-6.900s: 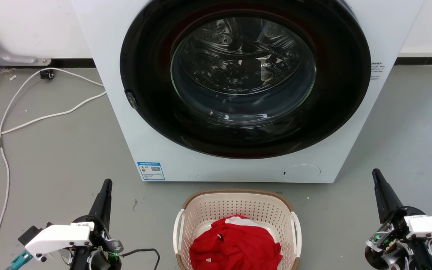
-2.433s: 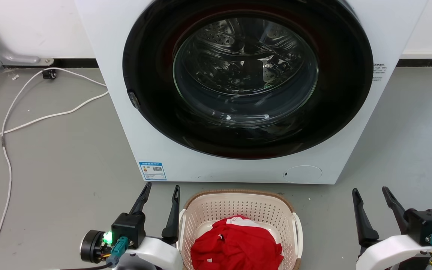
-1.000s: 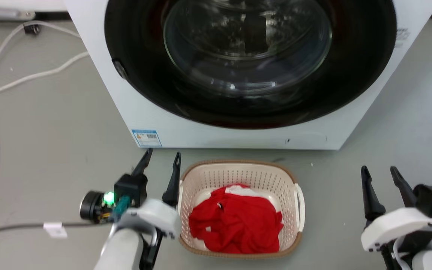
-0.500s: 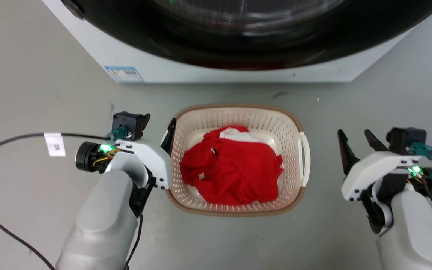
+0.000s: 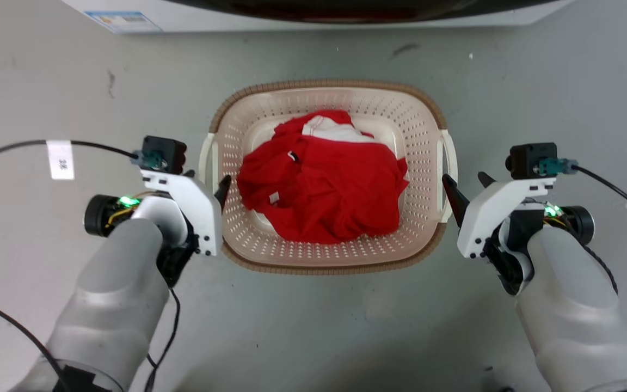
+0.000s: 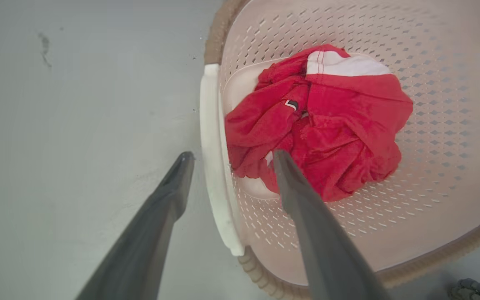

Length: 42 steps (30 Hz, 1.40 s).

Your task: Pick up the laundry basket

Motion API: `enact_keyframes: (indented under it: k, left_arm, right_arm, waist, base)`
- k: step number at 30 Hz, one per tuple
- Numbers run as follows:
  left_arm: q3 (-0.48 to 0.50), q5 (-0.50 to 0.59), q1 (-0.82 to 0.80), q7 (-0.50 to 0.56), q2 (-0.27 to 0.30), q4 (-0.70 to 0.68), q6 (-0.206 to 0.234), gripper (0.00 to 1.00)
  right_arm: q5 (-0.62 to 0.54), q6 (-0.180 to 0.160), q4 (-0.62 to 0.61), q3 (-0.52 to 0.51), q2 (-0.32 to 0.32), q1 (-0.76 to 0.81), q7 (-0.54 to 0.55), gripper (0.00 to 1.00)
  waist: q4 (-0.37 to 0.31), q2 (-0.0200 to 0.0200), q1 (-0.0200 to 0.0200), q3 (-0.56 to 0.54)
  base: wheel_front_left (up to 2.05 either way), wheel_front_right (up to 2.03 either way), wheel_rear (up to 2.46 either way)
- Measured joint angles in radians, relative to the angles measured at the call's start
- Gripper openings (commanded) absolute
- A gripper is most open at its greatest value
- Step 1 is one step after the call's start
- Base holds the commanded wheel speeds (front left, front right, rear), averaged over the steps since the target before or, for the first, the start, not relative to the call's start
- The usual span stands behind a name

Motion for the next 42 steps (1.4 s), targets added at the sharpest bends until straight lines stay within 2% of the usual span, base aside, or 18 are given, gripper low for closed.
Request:
enact_keyframes:
  k: [14, 15, 16, 17, 23, 28, 35, 42]
  left_arm:
    - [-0.149, -0.173, -0.173, 0.059, 0.059, 0.054, 0.0, 1.0]
    - [-0.159, -0.188, -0.182, 0.068, 0.06, 0.055, 0.0, 0.99]
    - [-0.169, -0.201, -0.19, 0.075, 0.061, 0.056, 0.0, 0.66]
    - [-0.179, -0.211, -0.195, 0.076, 0.063, 0.056, 0.0, 0.0]
    - [-0.242, -0.295, -0.205, 0.091, 0.064, 0.045, -0.001, 0.0]
    - [-0.28, -0.37, -0.175, 0.098, 0.063, 0.058, -0.001, 0.0]
    - [-0.329, -0.469, -0.106, 0.181, 0.066, 0.08, -0.001, 0.0]
    - [-0.37, -0.548, -0.075, 0.284, 0.065, 0.086, 0.001, 0.0]
  right_arm:
    - [0.075, 0.0, 0.259, 0.096, 0.0, -0.224, -0.044, 1.0]
    - [0.08, 0.0, 0.272, 0.101, 0.0, -0.236, -0.045, 0.47]
    - [0.086, 0.0, 0.284, 0.105, 0.0, -0.248, -0.046, 0.28]
    - [0.091, 0.0, 0.296, 0.112, 0.0, -0.259, -0.044, 0.0]
    - [0.142, 0.0, 0.34, 0.167, 0.001, -0.28, -0.03, 0.0]
    - [0.185, 0.0, 0.361, 0.212, 0.0, -0.262, -0.006, 0.0]
    - [0.287, -0.002, 0.36, 0.297, -0.001, -0.192, 0.115, 0.0]
    - [0.332, -0.002, 0.392, 0.322, -0.003, -0.177, 0.227, 0.0]
  waist:
    - [0.0, 0.0, -0.0001, 0.155]
    - [0.001, 0.0, 0.0, 0.161]
    - [0.003, 0.0, 0.0, 0.166]
    - [0.005, 0.0, 0.0, 0.169]
    - [0.011, 0.0, 0.0, 0.159]
    - [0.013, 0.0, -0.0001, 0.107]
    - [0.009, 0.0, -0.0002, -0.022]
    - [0.009, 0.0, -0.0002, -0.178]
  base:
    - [0.0, 0.0, 0.0]
    - [0.0, 0.0, 0.0]
    - [0.0, 0.0, 0.0]
    - [0.0, 0.0, 0.0]
    - [0.0, 0.0, 0.0]
    - [0.0, 0.0, 0.0]
    - [0.0, 0.0, 0.0]
    - [0.0, 0.0, 0.0]
